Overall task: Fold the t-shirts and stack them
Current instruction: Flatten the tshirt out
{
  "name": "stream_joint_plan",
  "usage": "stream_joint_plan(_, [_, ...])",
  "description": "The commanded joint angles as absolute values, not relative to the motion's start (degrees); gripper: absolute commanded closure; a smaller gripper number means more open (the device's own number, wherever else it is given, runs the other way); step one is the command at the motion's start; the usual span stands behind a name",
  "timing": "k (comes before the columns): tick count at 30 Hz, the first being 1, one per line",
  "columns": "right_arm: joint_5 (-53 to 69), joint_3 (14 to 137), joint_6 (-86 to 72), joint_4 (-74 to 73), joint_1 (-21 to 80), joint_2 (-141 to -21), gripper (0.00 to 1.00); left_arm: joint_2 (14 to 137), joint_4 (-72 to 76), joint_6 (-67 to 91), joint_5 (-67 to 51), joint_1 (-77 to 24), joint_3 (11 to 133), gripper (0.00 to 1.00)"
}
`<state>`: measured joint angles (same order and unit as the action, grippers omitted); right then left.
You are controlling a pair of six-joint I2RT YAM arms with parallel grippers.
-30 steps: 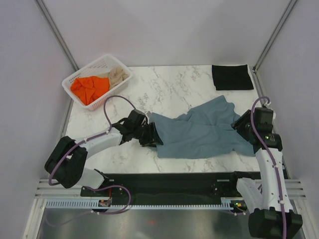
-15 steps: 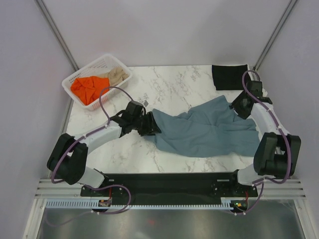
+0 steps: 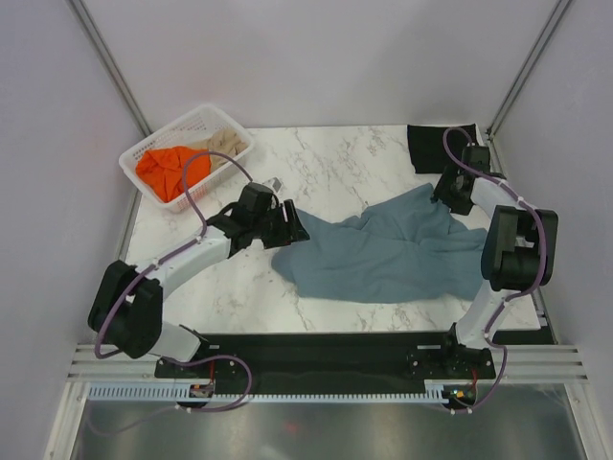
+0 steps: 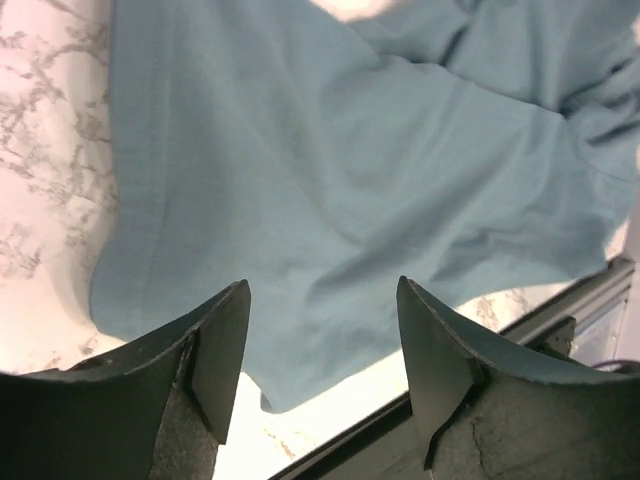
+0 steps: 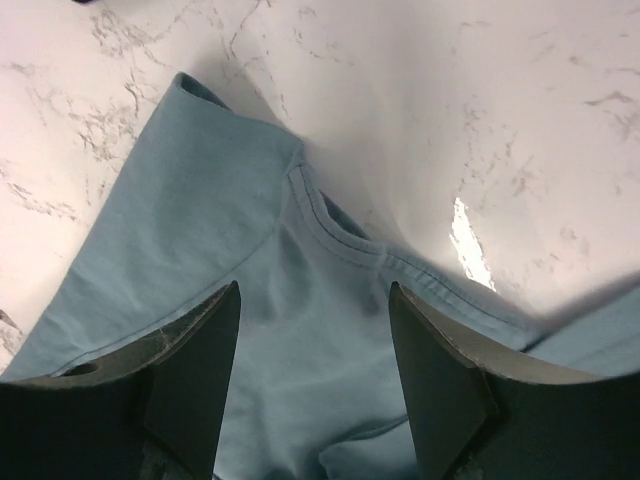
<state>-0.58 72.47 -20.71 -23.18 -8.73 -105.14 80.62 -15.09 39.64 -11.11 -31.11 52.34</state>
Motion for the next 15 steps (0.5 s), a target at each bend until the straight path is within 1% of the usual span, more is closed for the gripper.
stream_joint_plan(1, [2.3,75.3,-18.2,-21.7,-8.7,-107.5,0.34,87.7,-17.0,38.2,-10.9,-28.7,54.6,0.32])
stream_joint_plan(3, [2.3,75.4,-18.2,-20.9,-8.7,-107.7,0.4,89.7,-17.0,38.9,-10.8,-28.4,54.6,0.33])
stream_joint_plan(4, [2.3,75.6,-18.3,-20.6,-8.7,-107.8,0.47,90.4,-17.0,39.0,-10.7,-28.5,54.5,0.33])
stream_joint_plan(5, [2.6,76.1,-18.5,-20.0,-8.6,-107.8,0.63,91.9,-16.9,39.0,-10.7,-28.5,54.5,0.34])
stream_joint_plan(6, [4.2,76.5,-18.6,-19.6,-8.6,-107.8,0.7,92.5,-16.9,39.0,-10.5,-28.6,54.4,0.34])
stream_joint_plan(7, [5.0,77.0,-18.6,-19.3,-8.5,-108.0,0.84,93.4,-17.0,38.9,-10.3,-28.6,54.2,0.34])
stream_joint_plan(9, [6.5,78.9,-18.8,-19.0,-8.1,-108.3,0.98,95.8,-16.8,39.4,-10.1,-28.7,54.0,0.35])
stream_joint_plan(10, [7.3,79.6,-19.1,-19.0,-7.8,-108.1,1.0,96.6,-16.7,39.5,-10.9,-28.7,54.1,0.38])
stream_joint_plan(11, [7.6,80.6,-19.2,-19.0,-7.4,-107.8,1.0,97.7,-16.4,39.6,-11.3,-28.7,54.4,0.55])
stream_joint_plan(12, [7.7,81.1,-19.6,-19.0,-7.0,-107.2,1.0,97.9,-16.3,39.7,-11.8,-28.8,54.8,0.67])
stream_joint_plan(13, [8.0,81.6,-19.9,-19.0,-6.9,-106.1,1.0,98.0,-16.3,39.8,-11.8,-28.7,55.9,0.87])
stream_joint_plan(14, [8.1,83.3,-20.2,-19.1,-6.5,-105.6,1.0,97.9,-16.4,39.6,-11.6,-28.7,56.8,0.96])
stream_joint_plan(15, [8.4,84.4,-20.9,-19.3,-6.4,-105.0,1.0,97.2,-16.4,38.6,-11.1,-28.6,57.8,0.98])
